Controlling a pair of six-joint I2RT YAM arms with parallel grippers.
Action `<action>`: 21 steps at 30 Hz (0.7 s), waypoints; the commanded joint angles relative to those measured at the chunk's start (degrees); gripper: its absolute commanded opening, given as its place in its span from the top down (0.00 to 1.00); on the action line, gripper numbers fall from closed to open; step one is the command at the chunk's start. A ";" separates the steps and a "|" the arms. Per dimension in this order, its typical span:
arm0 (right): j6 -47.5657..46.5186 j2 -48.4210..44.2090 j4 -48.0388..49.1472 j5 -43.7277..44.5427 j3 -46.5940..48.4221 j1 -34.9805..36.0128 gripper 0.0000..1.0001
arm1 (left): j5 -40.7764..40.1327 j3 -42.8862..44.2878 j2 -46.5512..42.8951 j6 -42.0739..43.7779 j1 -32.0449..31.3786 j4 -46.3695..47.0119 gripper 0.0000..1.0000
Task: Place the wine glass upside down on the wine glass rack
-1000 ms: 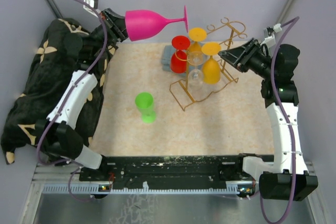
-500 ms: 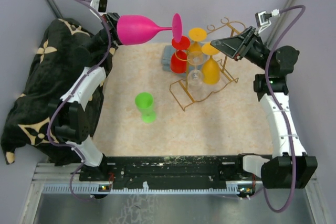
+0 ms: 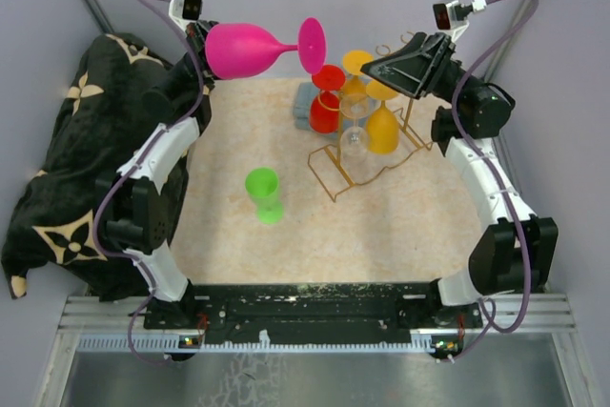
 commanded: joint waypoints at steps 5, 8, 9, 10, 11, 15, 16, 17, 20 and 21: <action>2.18 2.50 7.67 2.31 9.43 6.78 0.62 | -3.02 3.43 0.81 -3.65 -3.03 9.41 1.00; 2.51 4.28 7.82 3.00 11.85 8.15 0.62 | -3.03 4.04 1.11 -3.79 -3.65 9.48 1.00; 2.65 4.78 7.97 3.27 12.56 8.50 0.62 | -3.02 3.99 1.04 -3.73 -3.78 9.46 1.00; 2.75 5.16 8.00 3.51 13.30 8.79 0.62 | -2.97 3.98 1.11 -3.65 -3.96 9.43 1.00; 2.80 5.60 7.82 3.69 14.05 9.23 0.61 | -2.98 4.02 1.05 -3.64 -4.15 9.46 1.00; 2.64 7.25 6.69 3.79 16.60 10.38 0.61 | -3.04 4.43 1.07 -3.56 -4.64 9.56 1.00; 2.59 7.58 6.42 3.79 17.11 10.61 0.61 | -2.88 4.68 1.18 -3.50 -4.73 9.43 1.00; 2.55 7.88 6.23 3.86 17.54 10.81 0.61 | -2.81 4.94 1.21 -3.55 -4.80 9.38 1.00; 2.46 8.74 5.53 4.06 18.89 11.35 0.61 | -2.54 5.30 1.35 -3.55 -4.91 9.21 1.00; 2.41 9.08 5.28 4.06 19.45 11.55 0.61 | -2.52 5.37 1.38 -3.56 -4.99 9.20 1.00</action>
